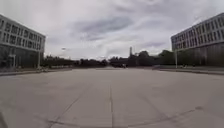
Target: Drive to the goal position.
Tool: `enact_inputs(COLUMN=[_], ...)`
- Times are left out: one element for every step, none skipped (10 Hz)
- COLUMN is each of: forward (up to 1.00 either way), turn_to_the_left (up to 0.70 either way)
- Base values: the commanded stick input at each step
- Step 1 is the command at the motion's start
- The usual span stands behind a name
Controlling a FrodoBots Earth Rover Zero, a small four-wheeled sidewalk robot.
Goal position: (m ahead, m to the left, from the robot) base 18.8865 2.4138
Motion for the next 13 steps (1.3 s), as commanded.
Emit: enact_inputs(forward=[0.70,0.70,0.70,0.70,0.70,0.70,0.70,0.70,0.70,0.70,0.70,0.70,0.70], turn_to_the_left=[0.00,0.00,0.00,0.00,0.00,0.00,0.00,0.00,0.00,0.00,0.00,0.00,0.00])
